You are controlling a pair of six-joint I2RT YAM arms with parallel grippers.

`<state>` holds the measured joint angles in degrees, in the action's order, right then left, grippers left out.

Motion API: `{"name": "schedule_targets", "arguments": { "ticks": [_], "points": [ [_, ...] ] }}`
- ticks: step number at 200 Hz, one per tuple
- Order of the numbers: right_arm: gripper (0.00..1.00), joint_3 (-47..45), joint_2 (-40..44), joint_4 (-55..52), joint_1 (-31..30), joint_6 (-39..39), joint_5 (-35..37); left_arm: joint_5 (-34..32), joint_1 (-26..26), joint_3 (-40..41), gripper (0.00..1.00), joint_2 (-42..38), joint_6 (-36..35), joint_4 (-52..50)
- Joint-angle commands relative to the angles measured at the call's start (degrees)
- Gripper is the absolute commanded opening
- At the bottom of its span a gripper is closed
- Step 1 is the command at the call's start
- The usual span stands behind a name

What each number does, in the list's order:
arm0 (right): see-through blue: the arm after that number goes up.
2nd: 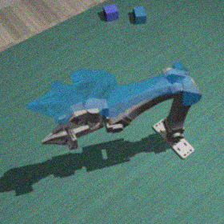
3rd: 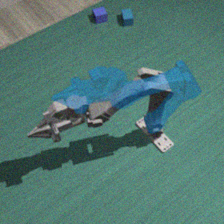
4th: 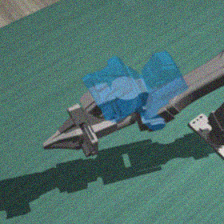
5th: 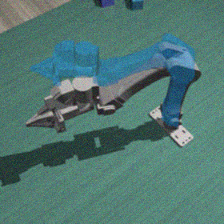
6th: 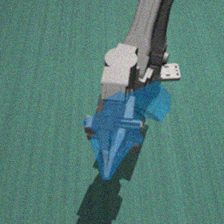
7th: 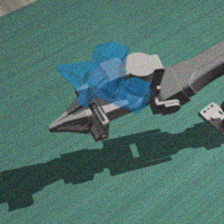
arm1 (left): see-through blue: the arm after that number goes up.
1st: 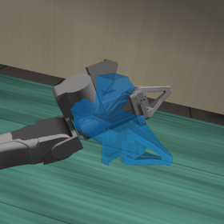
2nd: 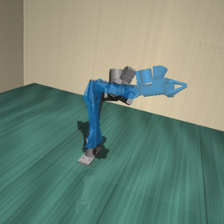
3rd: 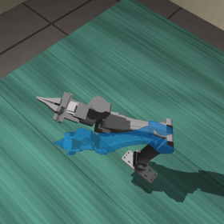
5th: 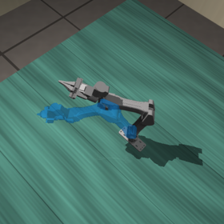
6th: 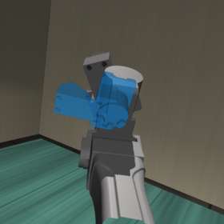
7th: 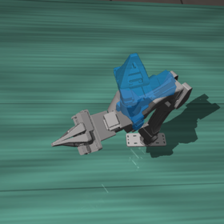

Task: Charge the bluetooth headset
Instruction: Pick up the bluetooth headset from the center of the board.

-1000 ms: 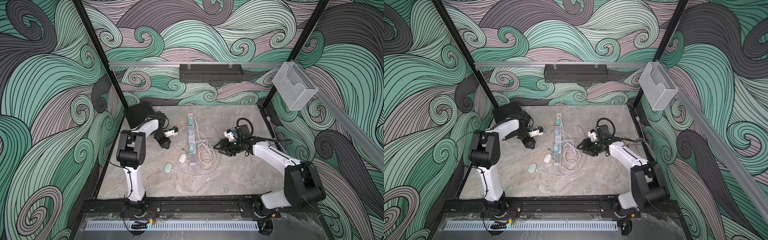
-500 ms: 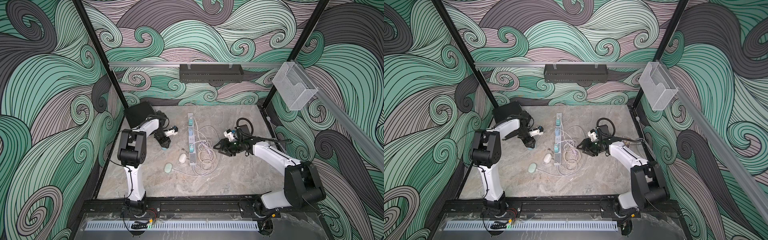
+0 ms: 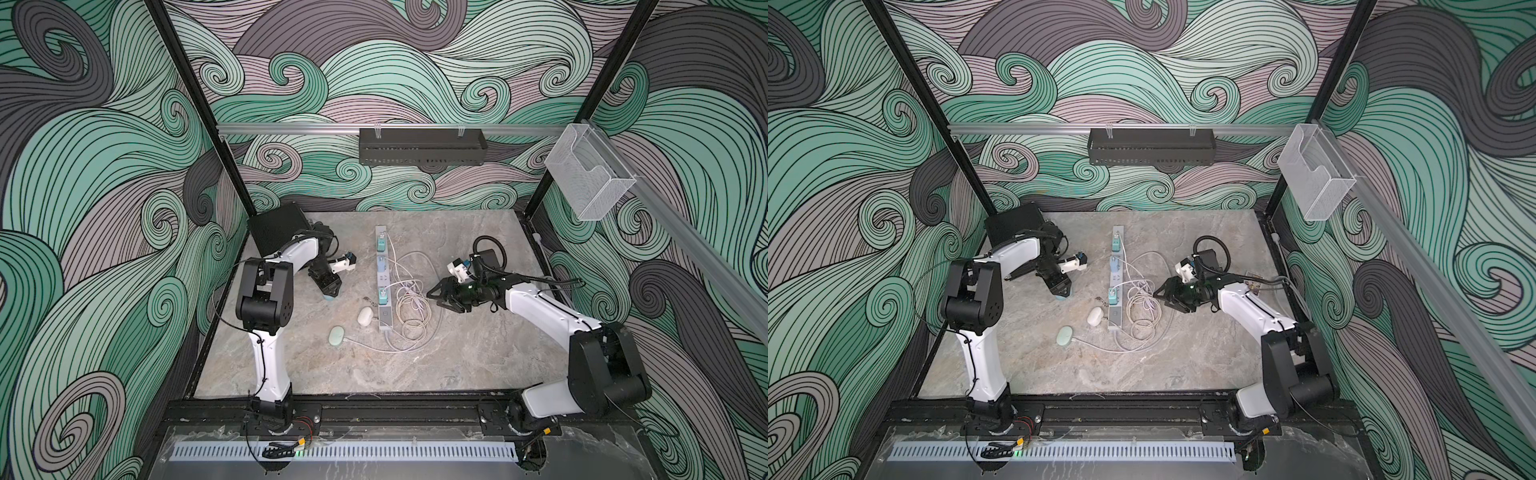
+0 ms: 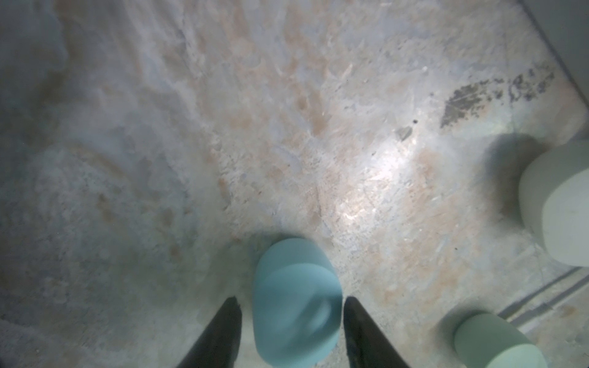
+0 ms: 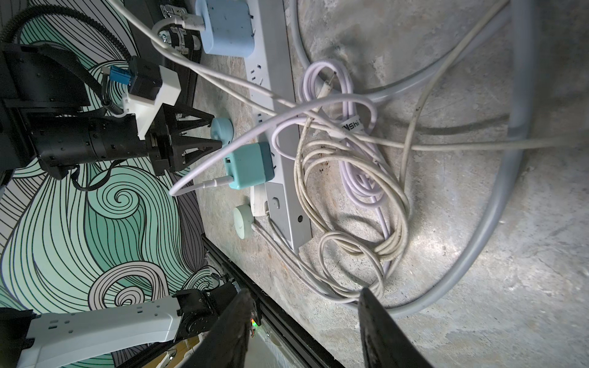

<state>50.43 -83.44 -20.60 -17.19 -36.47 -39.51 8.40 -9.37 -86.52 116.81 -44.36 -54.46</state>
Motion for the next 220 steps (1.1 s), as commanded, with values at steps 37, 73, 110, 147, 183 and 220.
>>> {"name": "schedule_targets", "arguments": {
  "ticks": [37, 73, 110, 147, 183, 220],
  "points": [
    [0.54, 0.9, -0.2, -0.3, -0.2, -0.3, -0.8, 1.1, 0.3, -1.8, 0.52, 1.4, 0.2, -2.2],
    [0.53, 0.8, -0.1, -0.3, -0.2, -0.3, -0.8, 1.5, 0.4, -2.4, 0.49, 1.7, 0.1, -2.8],
    [0.53, 0.8, 0.3, -0.3, -0.2, -0.3, -0.8, 1.4, 0.4, -2.7, 0.45, 2.3, 0.2, -3.3],
    [0.53, 0.9, 0.5, -0.3, -0.2, 0.1, -0.6, 1.9, 0.3, -4.4, 0.33, 1.9, 2.4, -4.3],
    [0.52, 1.0, 2.0, -0.3, -0.2, 0.8, 0.1, 6.1, 0.4, -7.4, 0.33, -1.7, 11.7, -7.0],
    [0.43, 0.7, 2.8, 2.2, -2.8, -1.9, 3.1, 12.2, 0.1, -2.8, 0.33, -12.9, 27.7, -1.9]
  ]
}}
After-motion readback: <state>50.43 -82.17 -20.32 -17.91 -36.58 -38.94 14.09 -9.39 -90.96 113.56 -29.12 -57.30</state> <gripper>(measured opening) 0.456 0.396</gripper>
